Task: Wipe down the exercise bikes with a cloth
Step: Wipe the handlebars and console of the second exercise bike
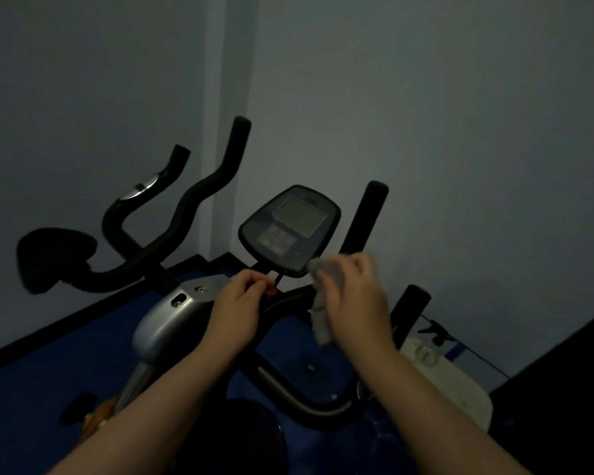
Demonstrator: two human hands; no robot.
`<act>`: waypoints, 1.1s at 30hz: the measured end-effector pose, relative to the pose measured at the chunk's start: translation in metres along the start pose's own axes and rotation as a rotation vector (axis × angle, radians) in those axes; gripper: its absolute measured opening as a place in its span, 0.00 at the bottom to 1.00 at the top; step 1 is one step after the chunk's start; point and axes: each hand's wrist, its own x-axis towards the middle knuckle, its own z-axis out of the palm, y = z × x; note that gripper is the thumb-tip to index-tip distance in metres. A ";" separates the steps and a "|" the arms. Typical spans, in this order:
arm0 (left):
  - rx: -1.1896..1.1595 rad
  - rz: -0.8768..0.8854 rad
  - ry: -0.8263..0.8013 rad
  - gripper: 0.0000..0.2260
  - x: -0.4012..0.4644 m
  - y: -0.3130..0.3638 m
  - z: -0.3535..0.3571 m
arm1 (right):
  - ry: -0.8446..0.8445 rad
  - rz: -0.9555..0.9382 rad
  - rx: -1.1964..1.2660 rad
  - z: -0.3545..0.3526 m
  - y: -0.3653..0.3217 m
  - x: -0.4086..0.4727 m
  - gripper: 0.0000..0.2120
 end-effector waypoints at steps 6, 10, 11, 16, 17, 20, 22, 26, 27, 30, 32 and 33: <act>-0.099 -0.043 -0.010 0.09 -0.002 -0.002 -0.004 | -0.191 -0.199 -0.024 0.032 -0.041 -0.047 0.10; -0.168 -0.020 -0.024 0.10 -0.002 -0.003 -0.005 | 0.105 0.031 -0.080 0.004 -0.017 0.003 0.08; -0.174 -0.019 -0.027 0.10 0.000 -0.001 -0.003 | 0.131 0.063 -0.105 0.002 -0.013 0.004 0.09; -0.126 0.070 -0.109 0.08 0.017 0.022 0.022 | -0.278 -0.210 -0.110 -0.016 -0.016 0.003 0.11; -0.105 0.088 -0.109 0.09 0.020 0.027 0.029 | -0.191 -0.212 -0.153 -0.031 -0.014 0.024 0.11; 0.140 0.133 -0.077 0.13 0.023 0.027 0.045 | 0.197 -0.226 -0.206 -0.068 -0.016 0.090 0.10; 0.354 0.175 -0.053 0.17 0.018 0.023 0.045 | 0.171 -0.245 -0.248 -0.060 -0.013 0.101 0.09; 0.397 0.238 -0.030 0.18 0.012 0.021 0.041 | 0.010 -0.184 -0.190 -0.016 0.011 0.046 0.07; 0.396 0.251 -0.022 0.18 0.010 0.021 0.041 | 0.015 -0.170 -0.124 -0.019 0.017 0.044 0.06; 0.528 0.314 -0.009 0.17 0.010 0.022 0.043 | 0.230 -0.159 -0.077 -0.040 0.016 0.079 0.05; 0.597 0.336 -0.007 0.17 0.007 0.020 0.044 | 0.331 -0.098 -0.042 -0.034 0.010 0.085 0.05; 0.606 0.339 -0.003 0.17 0.007 0.019 0.044 | 0.298 -0.034 -0.025 -0.020 0.009 0.073 0.06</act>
